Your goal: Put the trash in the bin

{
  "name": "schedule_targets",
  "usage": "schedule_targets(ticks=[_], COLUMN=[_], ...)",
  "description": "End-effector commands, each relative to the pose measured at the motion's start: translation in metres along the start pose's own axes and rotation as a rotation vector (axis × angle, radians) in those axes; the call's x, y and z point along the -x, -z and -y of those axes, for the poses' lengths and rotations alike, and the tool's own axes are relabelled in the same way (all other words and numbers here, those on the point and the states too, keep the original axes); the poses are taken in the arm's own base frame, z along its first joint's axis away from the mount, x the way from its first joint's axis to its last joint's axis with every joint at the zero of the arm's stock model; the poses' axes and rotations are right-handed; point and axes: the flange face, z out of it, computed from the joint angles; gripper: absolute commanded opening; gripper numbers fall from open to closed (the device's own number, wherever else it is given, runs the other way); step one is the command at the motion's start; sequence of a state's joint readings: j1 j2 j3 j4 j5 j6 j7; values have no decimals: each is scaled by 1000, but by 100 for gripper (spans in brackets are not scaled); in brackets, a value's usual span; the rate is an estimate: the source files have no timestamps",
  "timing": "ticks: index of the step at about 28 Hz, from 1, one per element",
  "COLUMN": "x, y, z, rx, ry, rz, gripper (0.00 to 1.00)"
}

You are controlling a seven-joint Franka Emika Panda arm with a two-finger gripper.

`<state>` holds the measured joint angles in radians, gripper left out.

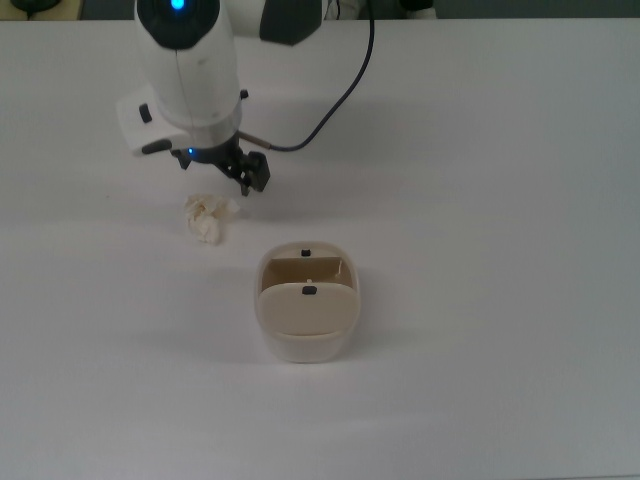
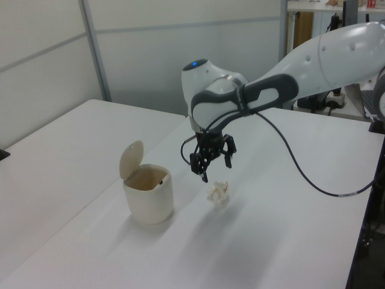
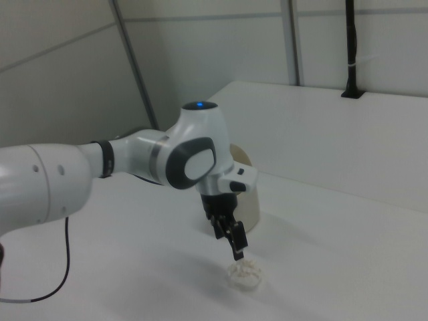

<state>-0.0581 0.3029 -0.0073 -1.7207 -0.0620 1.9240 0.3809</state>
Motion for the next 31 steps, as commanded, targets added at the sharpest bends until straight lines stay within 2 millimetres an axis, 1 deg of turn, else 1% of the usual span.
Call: schedule_targets(ticks=[1,4,5,7,11,17,18,20,21,23,24,25,28,30,31], x=[-15,-20,-23,-25,-27,-30,-30,-31,-31,-32,-32,-32,-34,-34,-34], y=[-25,-36,-47,-56,-63,-79,-80,-80,-79,-80,-81,-80,-78,-72,-69], z=[-10,-12,-12,-12,-11,-9,-8,-8,-9,-10,-9,-10,-13,-14,-15], rx=[4,10,22,34,39,45,43,41,39,39,39,37,33,30,28], ry=[-56,-59,-59,-54,-49,-45,-46,-46,-47,-49,-48,-50,-48,-46,-45], rz=[-20,-20,-14,-12,-17,-5,-6,-11,-14,-14,-14,-18,-27,-35,-40], gripper=[100,100,100,100,100,100,97,85,71,55,50,39,31,27,27])
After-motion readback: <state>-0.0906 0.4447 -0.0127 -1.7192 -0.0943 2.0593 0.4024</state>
